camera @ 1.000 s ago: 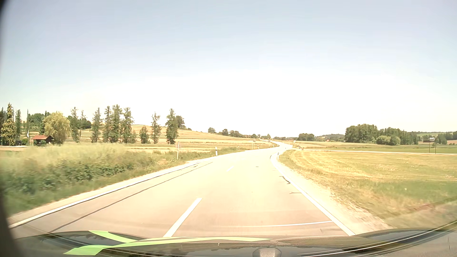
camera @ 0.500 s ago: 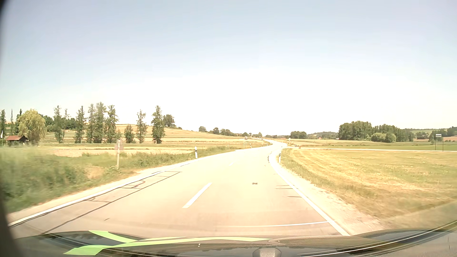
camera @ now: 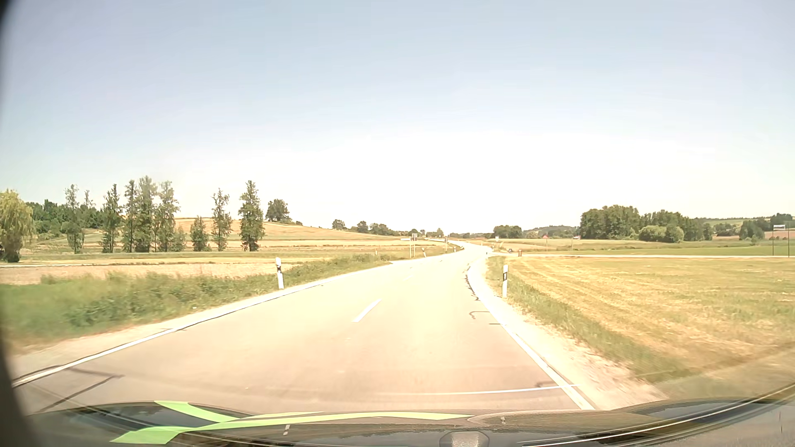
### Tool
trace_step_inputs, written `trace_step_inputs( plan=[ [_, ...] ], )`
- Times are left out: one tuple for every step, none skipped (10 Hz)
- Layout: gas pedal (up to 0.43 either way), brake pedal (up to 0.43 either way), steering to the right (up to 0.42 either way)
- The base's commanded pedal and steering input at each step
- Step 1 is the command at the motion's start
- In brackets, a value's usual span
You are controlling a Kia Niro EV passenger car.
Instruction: Follow the waypoints while adhering to traffic rules and regulations
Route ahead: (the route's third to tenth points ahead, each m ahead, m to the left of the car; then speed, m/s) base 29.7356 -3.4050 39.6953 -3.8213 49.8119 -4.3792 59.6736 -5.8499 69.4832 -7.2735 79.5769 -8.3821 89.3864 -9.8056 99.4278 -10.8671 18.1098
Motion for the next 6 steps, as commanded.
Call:
trace_step_inputs(
  plan=[
    [0.197,0.0,0.015],
    [0.209,0.0,0.015],
    [0.228,0.0,0.015],
    [0.28,0.0,0.014],
    [0.28,0.0,0.014],
    [0.28,0.0,0.014]
  ],
)
